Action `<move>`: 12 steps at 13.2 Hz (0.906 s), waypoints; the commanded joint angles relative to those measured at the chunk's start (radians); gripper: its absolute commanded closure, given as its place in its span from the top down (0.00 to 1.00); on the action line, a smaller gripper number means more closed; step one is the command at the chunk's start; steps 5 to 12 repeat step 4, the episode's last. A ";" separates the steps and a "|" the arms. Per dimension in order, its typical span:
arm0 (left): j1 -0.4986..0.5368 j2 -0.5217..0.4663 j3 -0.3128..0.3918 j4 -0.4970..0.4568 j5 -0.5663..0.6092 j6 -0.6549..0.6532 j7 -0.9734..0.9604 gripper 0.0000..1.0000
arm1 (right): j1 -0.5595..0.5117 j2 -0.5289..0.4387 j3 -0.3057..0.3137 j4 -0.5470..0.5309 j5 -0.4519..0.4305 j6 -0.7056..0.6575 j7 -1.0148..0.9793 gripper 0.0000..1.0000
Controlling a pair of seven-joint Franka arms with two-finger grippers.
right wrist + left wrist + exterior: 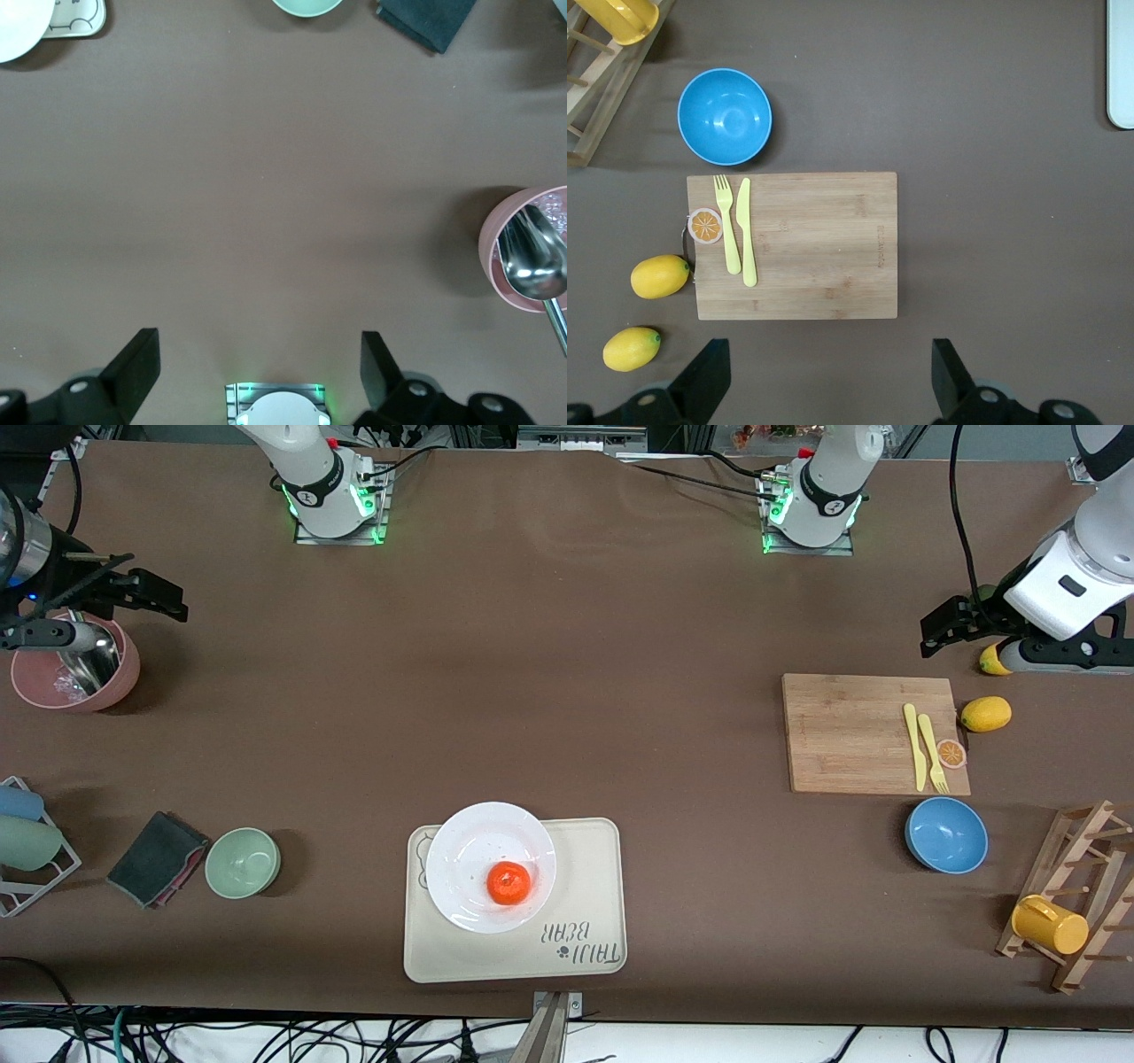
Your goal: Place orange and plate with both arms
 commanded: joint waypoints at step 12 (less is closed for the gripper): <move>0.010 0.008 -0.004 0.023 -0.020 -0.022 0.026 1.00 | 0.013 0.016 0.002 0.037 -0.012 -0.010 0.006 1.00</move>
